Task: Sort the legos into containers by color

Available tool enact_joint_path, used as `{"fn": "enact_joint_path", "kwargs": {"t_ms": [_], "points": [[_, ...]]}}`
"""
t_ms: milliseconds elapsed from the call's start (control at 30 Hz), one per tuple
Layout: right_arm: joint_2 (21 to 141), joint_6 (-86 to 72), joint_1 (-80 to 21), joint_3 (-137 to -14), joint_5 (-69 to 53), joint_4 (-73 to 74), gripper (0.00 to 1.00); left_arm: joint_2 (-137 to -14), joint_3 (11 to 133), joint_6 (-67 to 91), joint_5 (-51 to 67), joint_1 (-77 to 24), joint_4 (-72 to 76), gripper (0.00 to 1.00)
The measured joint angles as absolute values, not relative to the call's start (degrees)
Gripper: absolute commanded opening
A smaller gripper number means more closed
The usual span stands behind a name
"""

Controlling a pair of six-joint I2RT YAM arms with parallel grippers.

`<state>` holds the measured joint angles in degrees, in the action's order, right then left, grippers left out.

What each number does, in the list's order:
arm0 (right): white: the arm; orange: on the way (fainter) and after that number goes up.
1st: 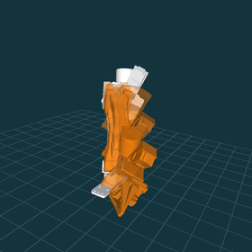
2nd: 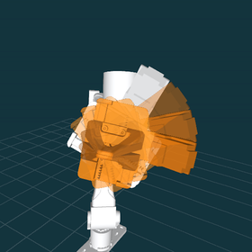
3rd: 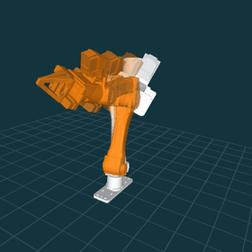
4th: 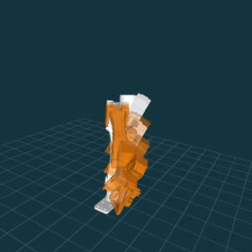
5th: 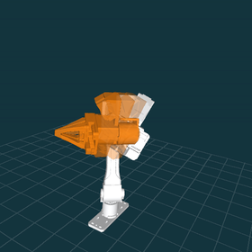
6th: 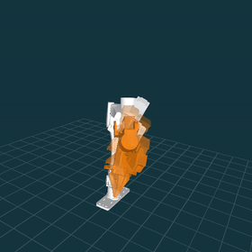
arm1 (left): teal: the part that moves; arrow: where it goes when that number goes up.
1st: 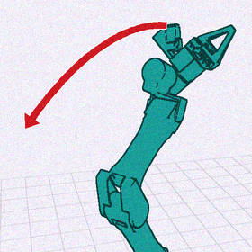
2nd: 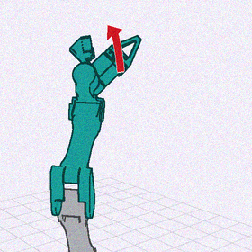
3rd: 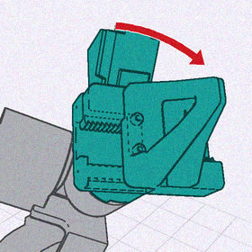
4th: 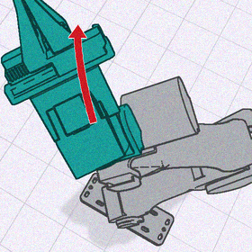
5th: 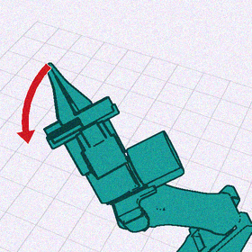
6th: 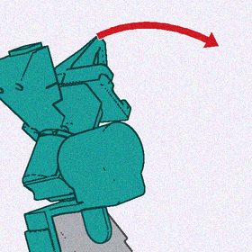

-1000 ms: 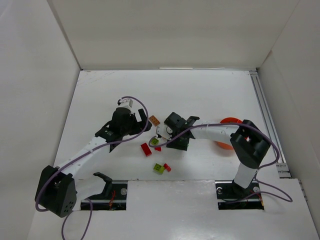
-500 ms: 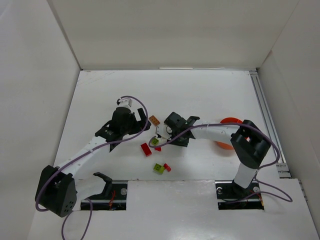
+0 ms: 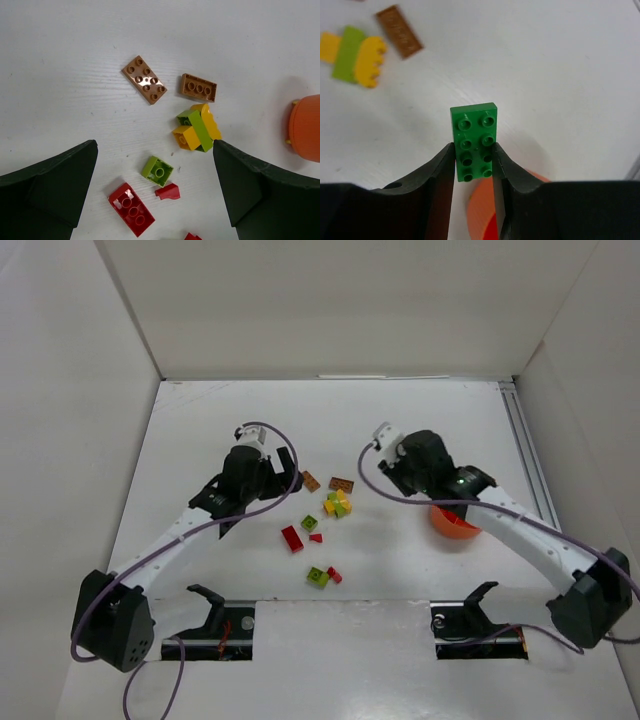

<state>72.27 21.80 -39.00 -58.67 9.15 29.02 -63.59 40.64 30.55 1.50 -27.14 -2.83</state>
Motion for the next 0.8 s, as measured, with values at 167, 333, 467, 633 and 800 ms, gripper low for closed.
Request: {"fn": "enact_joint_path", "kwargs": {"t_ms": [167, 333, 467, 633, 800], "points": [[62.94, 11.68, -26.96, -56.93, 14.44, 29.82, 0.23, -65.6, 42.19, 29.65, 2.44, -26.85, -1.93, 1.0], [57.39, 4.21, -18.61, -54.85, 19.07, 31.62, 0.24, -68.58, 43.2, 29.08, 3.36, -26.76, -1.74, 1.0], [57.19, 1.17, -14.46, -53.28, 19.57, 32.77, 0.26, -69.91, 43.22, 28.93, 4.34, -26.55, -1.63, 1.0], [58.81, -0.38, -12.27, -50.96, 19.07, 32.12, 0.26, -70.78, 43.22, 28.95, 4.58, -26.55, -1.48, 1.0], [61.54, -0.49, -11.6, -50.59, 17.52, 29.78, 0.26, -71.48, 43.22, 29.08, 4.73, -26.55, -1.5, 1.0]]}}
